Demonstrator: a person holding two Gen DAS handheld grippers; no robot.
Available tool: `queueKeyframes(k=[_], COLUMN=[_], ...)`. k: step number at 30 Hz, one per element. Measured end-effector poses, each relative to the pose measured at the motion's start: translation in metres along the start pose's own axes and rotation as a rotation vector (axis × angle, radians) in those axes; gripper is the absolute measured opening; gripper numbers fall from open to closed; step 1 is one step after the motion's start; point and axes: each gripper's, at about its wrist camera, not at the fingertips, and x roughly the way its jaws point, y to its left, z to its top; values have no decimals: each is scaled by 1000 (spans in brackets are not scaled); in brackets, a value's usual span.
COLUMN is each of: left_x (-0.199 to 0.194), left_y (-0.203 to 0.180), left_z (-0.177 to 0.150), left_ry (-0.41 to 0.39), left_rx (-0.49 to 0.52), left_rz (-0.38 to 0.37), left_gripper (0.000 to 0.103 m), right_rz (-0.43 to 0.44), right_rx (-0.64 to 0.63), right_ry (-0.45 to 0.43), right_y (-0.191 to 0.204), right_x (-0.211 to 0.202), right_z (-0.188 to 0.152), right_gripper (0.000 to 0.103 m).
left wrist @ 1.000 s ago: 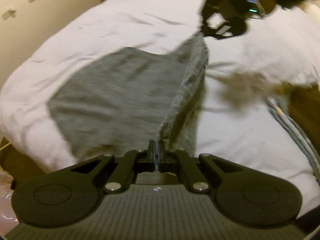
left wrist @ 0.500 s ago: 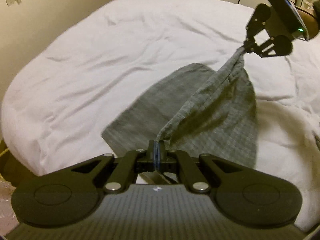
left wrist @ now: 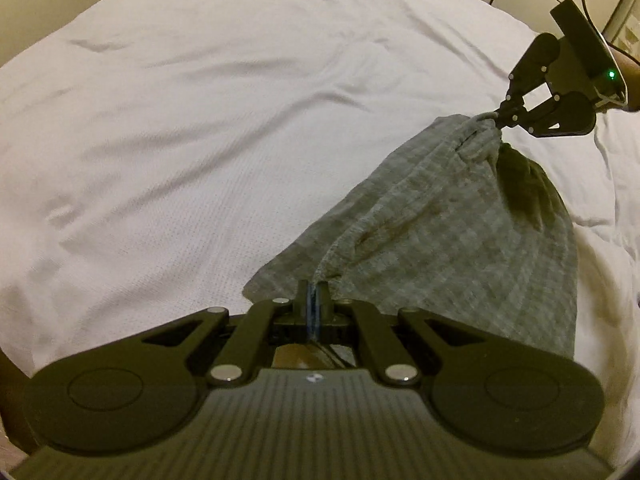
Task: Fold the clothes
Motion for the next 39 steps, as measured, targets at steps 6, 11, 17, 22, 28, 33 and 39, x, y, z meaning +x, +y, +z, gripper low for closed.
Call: queueKeyframes(k=[6,11,17,22,28,33,39], left_x=[6,10,10,10,14,4,-12], left_y=[11,27,36,33,28,26,21], left_z=[-3,-6,-9,-11,-13,-11,-8], left_ry=[8,8,-2,-3,12,-27,-84], left_rx=[-76,-171,-196,-151,-108,-102,-92], left_rz=[-34,-61,-89,-114,-113,-101,-88], left_gripper=[1,3,7,25,10,0,0], right_rz=[33,39,61,93,153,149,73], right_rx=[197,441,696,700,785,863,820], right_ry=[-24,-83,-144,-161,-126,-140,-160], right_y=[-14,-29,-38,-34,-46,-45,-41], right_x=[-6,-18,-32,-33,2,12,-10], right_z=[-13,-32,-70,-75,-66,-64,-60], right_gripper=[0,18,32,44,43,21,19])
